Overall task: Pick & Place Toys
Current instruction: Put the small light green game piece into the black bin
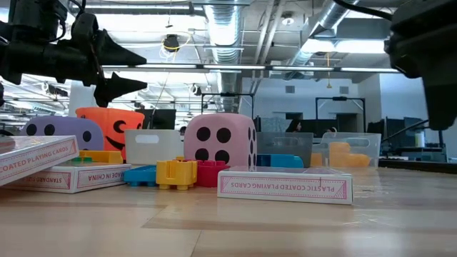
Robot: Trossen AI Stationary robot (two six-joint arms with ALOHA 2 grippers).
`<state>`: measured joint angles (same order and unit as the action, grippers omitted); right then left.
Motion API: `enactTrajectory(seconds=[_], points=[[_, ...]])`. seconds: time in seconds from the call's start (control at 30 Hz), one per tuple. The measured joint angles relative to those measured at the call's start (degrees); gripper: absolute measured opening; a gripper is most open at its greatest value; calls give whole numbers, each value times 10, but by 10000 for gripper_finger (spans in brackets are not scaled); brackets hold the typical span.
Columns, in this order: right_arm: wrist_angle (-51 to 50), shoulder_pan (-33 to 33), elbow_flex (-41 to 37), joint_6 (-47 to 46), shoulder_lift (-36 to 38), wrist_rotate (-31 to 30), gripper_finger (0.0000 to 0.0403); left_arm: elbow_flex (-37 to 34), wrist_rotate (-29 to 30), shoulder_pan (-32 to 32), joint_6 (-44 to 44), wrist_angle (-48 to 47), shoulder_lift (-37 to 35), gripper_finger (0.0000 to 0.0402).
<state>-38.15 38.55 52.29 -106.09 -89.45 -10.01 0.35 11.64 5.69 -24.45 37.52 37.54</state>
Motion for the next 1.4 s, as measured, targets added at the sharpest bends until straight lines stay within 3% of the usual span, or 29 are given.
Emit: enactTrajectory(seconds=[0.23,0.37,0.83,1.4], points=[[3,16,0,-67,-9,45,398,0,0,0,3,0,0,301],[27,20,3,-80,-38,66,398,0,6,0,54,15,0,301],[-59,18,116,-82,-138,78,398,0,10,0,95,68,0,301],[-82,18,125,-86,-149,101,382,0,10,0,92,44,0,301]])
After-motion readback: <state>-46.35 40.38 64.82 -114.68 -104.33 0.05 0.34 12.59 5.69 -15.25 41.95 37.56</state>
